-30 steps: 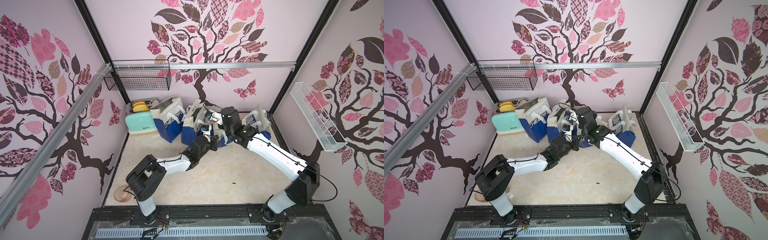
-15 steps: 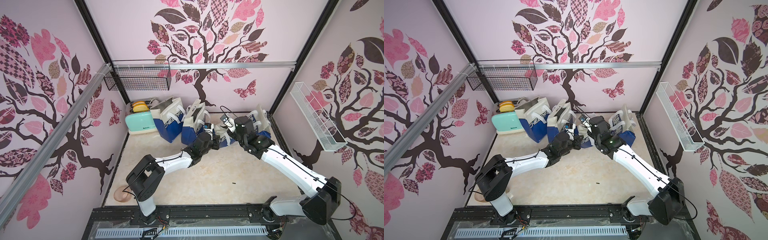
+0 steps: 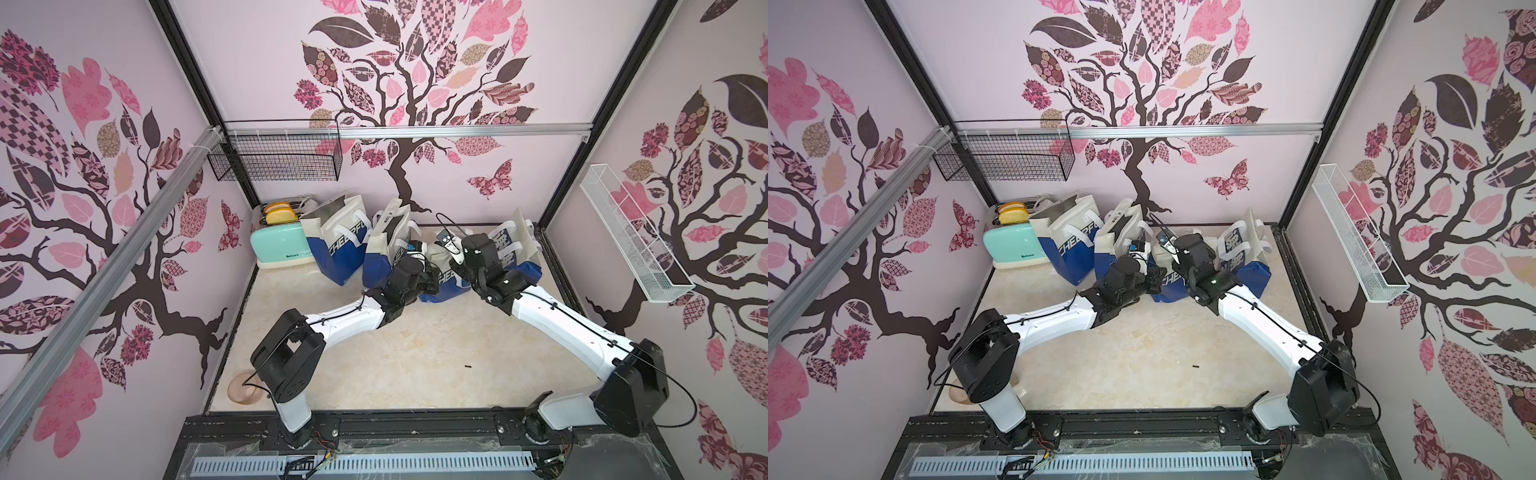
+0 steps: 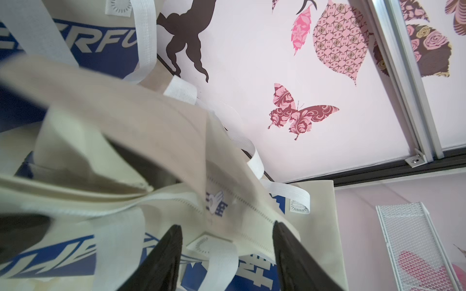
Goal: Open the takeout bag
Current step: Open the takeout bag at the center of the board.
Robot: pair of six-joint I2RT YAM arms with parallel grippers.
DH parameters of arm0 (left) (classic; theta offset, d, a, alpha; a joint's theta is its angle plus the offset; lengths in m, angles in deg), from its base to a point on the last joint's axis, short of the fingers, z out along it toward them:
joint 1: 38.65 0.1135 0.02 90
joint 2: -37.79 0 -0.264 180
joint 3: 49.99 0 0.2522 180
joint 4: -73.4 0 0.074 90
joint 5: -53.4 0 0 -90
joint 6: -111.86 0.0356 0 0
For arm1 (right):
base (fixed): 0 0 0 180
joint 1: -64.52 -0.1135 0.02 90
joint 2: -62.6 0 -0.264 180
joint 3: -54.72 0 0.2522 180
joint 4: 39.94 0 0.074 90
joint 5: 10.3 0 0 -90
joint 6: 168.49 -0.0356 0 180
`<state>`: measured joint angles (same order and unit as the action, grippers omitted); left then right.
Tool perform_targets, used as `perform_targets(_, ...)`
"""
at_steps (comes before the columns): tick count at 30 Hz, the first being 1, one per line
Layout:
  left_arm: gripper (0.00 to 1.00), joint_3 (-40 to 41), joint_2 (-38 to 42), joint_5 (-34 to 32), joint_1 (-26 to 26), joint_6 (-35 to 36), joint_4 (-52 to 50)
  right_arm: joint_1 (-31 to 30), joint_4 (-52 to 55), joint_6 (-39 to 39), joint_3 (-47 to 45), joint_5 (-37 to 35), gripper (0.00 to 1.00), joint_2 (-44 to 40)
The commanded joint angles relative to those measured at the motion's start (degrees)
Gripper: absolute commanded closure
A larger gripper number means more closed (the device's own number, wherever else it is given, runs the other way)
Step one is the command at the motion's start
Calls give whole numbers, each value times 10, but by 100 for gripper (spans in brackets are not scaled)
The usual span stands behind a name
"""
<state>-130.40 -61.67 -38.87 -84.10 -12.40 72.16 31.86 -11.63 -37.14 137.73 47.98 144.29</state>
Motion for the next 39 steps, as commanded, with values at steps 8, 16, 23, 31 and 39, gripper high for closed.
perform_targets(8, 100, 17, 23, 2, 1, 17, -51, 28, -40, 16, 37, -8, 43, 35)
perform_targets(16, 100, 17, 26, 1, 2, 24, -57, 47, -43, 10, 11, 14, 61, 43)
perform_targets(23, 100, 28, 15, 3, 4, 19, -60, 50, -27, 12, 54, -9, 100, 38)
perform_targets(31, 100, 19, -22, 5, 4, -3, -96, 50, -28, 82, 116, -55, 100, 28)
perform_targets(39, 100, -17, -47, -6, 4, -4, -169, 36, -153, 277, 113, -118, 100, 42)
